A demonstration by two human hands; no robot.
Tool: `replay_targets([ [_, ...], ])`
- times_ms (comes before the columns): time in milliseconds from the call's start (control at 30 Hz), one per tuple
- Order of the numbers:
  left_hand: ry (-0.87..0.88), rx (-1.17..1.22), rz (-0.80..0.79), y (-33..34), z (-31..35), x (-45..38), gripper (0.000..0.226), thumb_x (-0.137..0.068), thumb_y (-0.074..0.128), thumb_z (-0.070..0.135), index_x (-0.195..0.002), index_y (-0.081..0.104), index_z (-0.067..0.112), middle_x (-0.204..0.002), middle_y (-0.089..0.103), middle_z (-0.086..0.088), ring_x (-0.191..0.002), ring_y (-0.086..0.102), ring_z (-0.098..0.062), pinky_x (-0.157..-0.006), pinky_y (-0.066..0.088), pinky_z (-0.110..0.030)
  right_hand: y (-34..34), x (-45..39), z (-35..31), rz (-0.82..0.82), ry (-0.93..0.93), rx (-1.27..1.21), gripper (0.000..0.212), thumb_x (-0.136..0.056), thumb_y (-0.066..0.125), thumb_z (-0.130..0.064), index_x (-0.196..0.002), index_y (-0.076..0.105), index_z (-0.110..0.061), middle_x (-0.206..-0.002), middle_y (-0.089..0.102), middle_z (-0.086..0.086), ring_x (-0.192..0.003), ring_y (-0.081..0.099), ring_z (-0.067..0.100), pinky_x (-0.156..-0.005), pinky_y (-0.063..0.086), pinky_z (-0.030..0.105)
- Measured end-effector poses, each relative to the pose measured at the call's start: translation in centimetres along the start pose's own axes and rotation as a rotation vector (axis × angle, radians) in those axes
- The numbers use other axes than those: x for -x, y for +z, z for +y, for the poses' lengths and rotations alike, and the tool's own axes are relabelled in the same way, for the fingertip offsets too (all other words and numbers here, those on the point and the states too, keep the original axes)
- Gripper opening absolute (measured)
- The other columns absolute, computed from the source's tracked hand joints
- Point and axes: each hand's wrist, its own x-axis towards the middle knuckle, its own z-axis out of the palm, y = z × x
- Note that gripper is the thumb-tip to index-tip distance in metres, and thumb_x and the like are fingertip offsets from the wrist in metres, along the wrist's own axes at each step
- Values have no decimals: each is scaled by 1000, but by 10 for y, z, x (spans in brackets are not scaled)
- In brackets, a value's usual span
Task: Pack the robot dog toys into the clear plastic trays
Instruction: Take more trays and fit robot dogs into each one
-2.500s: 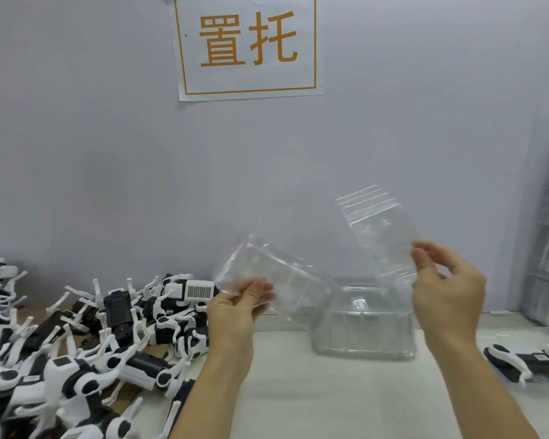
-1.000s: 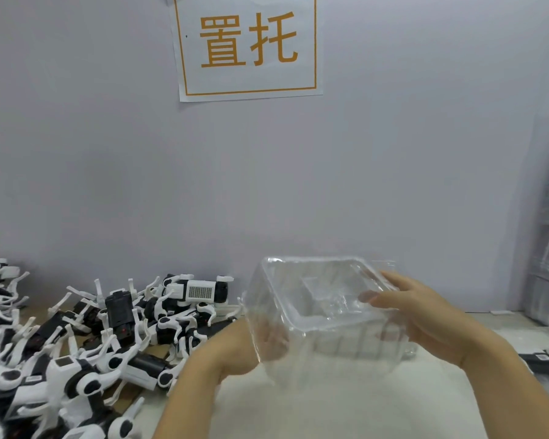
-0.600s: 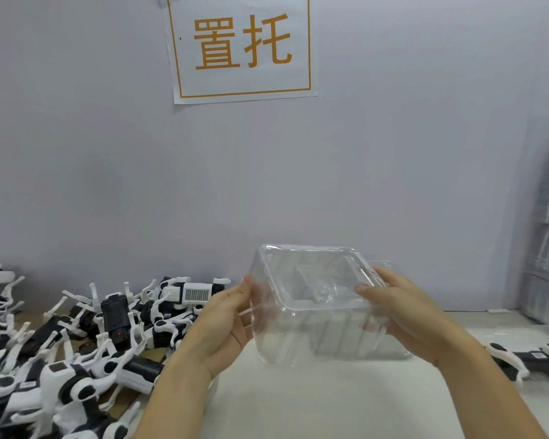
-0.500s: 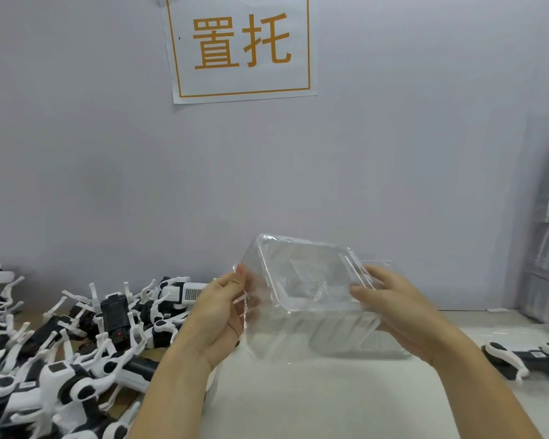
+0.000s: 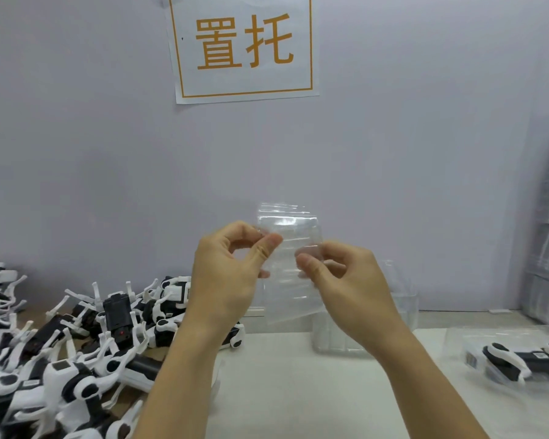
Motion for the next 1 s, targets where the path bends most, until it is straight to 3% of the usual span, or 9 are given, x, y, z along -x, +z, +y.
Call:
replay_targets([
  [67, -13, -48, 15, 0, -3, 0, 23, -69, 74, 45, -67, 69, 23, -79, 68, 6, -69, 66, -11, -57, 53, -18, -2, -1, 4, 2, 81, -65, 10, -92, 70, -20, -83, 74, -22, -80, 74, -2, -73, 72, 13, -73, 56, 31],
  [133, -51, -8, -11, 2, -5, 1, 22, -71, 75, 44, -68, 70, 23, -72, 69, 3, -66, 67, -11, -59, 52, -17, -3, -2, 7, 9, 134, -116, 11, -92, 69, -21, -82, 75, -20, -77, 74, -1, -71, 72, 10, -72, 55, 29],
  [267, -119, 58, -67, 5, -7, 1, 8, -85, 73, 19, -79, 74, 14, -71, 73, -3, -69, 71, -14, -62, 57, -22, -5, -3, 12, 38, 195, -179, 16, -93, 67, -21, -81, 77, -21, -76, 75, -1, -71, 70, 10, -72, 51, 26],
  [367, -124, 39, -92, 5, -6, 0, 10, -90, 68, 8, -86, 76, 13, -79, 76, -2, -69, 69, -10, -58, 54, -21, -1, -3, 13, 75, 196, -168, 19, -97, 63, -21, -84, 77, -18, -79, 76, 1, -77, 71, 12, -75, 54, 31],
  [633, -164, -19, 42, 13, -7, 3, 4, -84, 77, 14, -82, 75, 13, -69, 75, 3, -60, 68, -6, -54, 51, -16, 9, 0, 16, 161, 184, -150, 19, -96, 64, -22, -84, 76, -15, -83, 74, 7, -88, 68, 28, -85, 55, 47],
  [767, -197, 65, 71, 6, -9, 3, 28, -74, 85, 22, -60, 62, 17, -57, 64, -1, -47, 51, -7, -45, 41, -14, 4, -1, 17, 161, 238, -272, 21, -96, 64, -20, -80, 78, -23, -79, 76, -2, -78, 71, 10, -76, 57, 33],
  [833, -206, 80, 38, 3, -9, 2, 30, -72, 85, 28, -54, 62, 22, -59, 64, -3, -48, 49, -9, -45, 40, -14, 2, -2, 18, 174, 254, -306, 20, -95, 65, -19, -80, 78, -21, -75, 75, -3, -74, 70, 7, -71, 56, 28],
  [1000, -225, 155, 81, -8, -11, -2, 14, -81, 76, 17, -70, 66, 15, -61, 64, 3, -54, 56, -12, -57, 53, -23, -11, -7, 23, 316, 296, -374, 18, -97, 62, -15, -85, 75, -14, -68, 71, -5, -70, 68, 8, -67, 56, 24],
])
